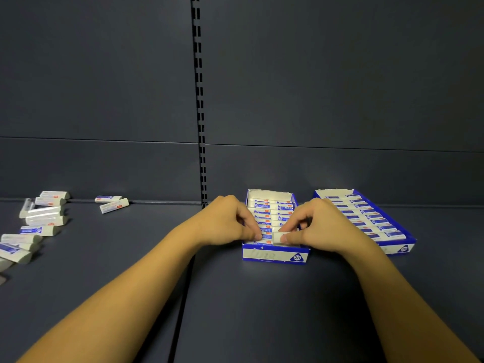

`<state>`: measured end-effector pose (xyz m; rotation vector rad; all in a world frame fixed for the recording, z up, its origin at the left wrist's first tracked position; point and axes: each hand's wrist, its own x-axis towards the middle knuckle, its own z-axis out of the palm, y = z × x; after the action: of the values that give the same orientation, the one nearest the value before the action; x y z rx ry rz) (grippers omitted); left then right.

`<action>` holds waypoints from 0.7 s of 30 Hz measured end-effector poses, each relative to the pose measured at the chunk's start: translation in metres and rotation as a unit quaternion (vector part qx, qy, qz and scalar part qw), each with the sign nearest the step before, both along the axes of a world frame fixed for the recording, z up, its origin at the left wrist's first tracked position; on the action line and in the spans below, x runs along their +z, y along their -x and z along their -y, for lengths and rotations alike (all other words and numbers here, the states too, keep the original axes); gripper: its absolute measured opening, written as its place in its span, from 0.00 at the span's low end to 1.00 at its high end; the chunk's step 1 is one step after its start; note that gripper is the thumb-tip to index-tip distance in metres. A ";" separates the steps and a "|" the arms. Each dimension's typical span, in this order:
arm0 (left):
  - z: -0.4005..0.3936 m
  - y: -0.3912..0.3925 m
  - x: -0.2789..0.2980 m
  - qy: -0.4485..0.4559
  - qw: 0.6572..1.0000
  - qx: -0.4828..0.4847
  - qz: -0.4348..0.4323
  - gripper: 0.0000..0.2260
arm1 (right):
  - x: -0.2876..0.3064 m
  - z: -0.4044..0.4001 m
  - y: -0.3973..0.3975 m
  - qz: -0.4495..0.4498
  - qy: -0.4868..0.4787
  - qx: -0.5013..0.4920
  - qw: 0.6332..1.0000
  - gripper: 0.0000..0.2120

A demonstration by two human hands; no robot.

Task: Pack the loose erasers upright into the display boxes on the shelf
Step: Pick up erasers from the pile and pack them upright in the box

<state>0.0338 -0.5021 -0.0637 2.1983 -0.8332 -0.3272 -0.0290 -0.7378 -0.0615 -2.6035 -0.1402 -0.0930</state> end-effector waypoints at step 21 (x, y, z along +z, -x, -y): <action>0.006 0.005 -0.002 -0.010 0.999 0.031 -0.007 0.02 | 0.010 -0.004 -0.003 -0.009 0.073 0.036 0.997 0.08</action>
<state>0.0291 -0.5077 -0.0652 2.2332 -0.7558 -0.3224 -0.0260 -0.7335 -0.0513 -2.7412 -0.2439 -0.0351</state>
